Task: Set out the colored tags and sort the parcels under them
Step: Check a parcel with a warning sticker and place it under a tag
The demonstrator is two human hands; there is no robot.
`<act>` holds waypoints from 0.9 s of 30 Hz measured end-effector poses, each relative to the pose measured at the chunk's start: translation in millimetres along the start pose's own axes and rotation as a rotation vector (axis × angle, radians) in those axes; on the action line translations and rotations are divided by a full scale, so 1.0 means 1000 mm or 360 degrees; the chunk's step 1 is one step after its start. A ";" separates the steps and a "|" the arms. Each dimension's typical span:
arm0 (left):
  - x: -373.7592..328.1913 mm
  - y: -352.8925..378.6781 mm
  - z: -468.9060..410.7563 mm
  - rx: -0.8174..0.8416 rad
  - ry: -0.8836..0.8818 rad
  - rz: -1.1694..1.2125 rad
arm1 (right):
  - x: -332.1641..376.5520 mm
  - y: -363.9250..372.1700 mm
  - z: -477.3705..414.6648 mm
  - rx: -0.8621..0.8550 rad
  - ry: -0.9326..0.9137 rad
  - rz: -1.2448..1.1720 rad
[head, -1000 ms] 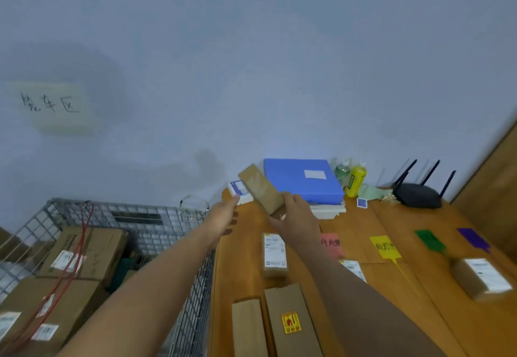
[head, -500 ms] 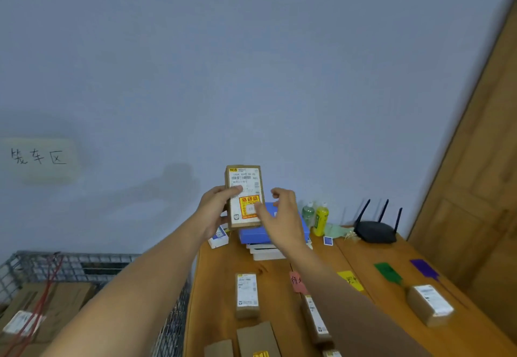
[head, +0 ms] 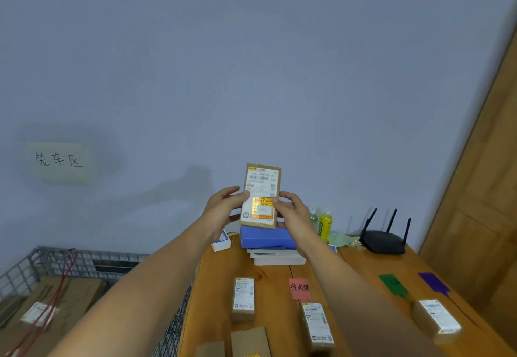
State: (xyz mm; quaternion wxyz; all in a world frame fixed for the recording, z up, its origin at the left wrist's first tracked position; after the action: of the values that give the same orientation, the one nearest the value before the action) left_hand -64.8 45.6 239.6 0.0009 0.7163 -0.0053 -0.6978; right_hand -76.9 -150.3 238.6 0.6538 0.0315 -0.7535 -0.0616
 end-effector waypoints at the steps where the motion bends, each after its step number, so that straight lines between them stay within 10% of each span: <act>1: 0.000 0.000 0.003 -0.0052 0.0014 -0.0009 | -0.001 -0.004 -0.001 -0.0008 0.0001 -0.0013; 27: 0.020 0.137 0.104 -0.0201 0.0089 -0.0143 | 0.027 -0.155 0.079 0.0219 0.0017 0.0061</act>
State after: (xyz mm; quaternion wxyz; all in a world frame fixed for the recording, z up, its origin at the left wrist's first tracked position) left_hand -169.3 -90.7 218.4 0.0150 0.7334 0.0710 -0.6759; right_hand -163.6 -303.5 233.2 0.6552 0.0624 -0.7529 0.0030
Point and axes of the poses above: each hand's wrist, its own z-axis away from the middle knuckle, its own y-axis out of the palm, x = y × z, the point moved 10 cm from there along -z, towards the middle knuckle, and after that the axes turned 5 degrees about -z, right-handed, at the moved point
